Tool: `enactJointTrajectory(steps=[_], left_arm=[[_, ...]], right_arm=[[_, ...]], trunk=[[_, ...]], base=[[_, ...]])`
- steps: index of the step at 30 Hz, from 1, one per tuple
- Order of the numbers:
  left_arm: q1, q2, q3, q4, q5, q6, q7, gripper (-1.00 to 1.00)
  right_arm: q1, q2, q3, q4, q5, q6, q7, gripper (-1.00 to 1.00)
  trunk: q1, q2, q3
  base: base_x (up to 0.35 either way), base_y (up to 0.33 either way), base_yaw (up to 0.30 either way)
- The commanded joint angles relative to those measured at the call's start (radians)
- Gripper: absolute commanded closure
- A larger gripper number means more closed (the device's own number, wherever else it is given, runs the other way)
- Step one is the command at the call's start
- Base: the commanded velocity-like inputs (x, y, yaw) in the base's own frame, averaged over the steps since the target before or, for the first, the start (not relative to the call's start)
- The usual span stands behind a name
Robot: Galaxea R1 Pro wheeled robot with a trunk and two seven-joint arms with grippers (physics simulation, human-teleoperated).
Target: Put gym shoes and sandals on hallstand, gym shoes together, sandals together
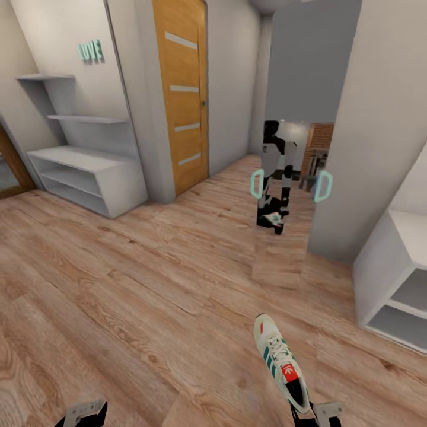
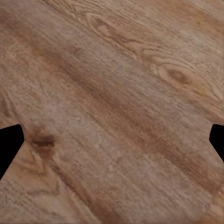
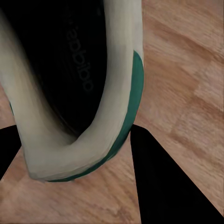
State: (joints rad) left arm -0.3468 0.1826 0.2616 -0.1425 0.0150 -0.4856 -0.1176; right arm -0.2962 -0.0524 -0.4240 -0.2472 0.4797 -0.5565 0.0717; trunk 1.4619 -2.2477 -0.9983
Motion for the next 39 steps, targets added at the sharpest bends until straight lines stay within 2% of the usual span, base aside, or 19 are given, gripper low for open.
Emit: enactJointTrajectory(steps=[1,18,39], left_arm=[[-0.001,0.0,0.009,0.001,0.002,-0.002,-0.01,-1.0],[-0.001,0.0,0.011,0.001,0.003,-0.002,-0.008,-1.0],[-0.001,0.0,0.012,0.001,0.003,-0.002,-0.008,-1.0]], right_arm=[[0.0,0.0,-0.009,0.0,0.0,-0.003,0.01,1.0],[-0.001,0.0,-0.009,0.0,0.0,-0.003,0.01,1.0],[0.0,0.0,-0.009,0.0,0.0,-0.003,0.01,1.0]], trunk=[[0.0,0.0,-0.002],[0.0,0.0,-0.02],[0.0,0.0,-0.042]], base=[[0.22,0.0,0.215],[0.316,0.01,0.215],[0.321,0.135,0.219]])
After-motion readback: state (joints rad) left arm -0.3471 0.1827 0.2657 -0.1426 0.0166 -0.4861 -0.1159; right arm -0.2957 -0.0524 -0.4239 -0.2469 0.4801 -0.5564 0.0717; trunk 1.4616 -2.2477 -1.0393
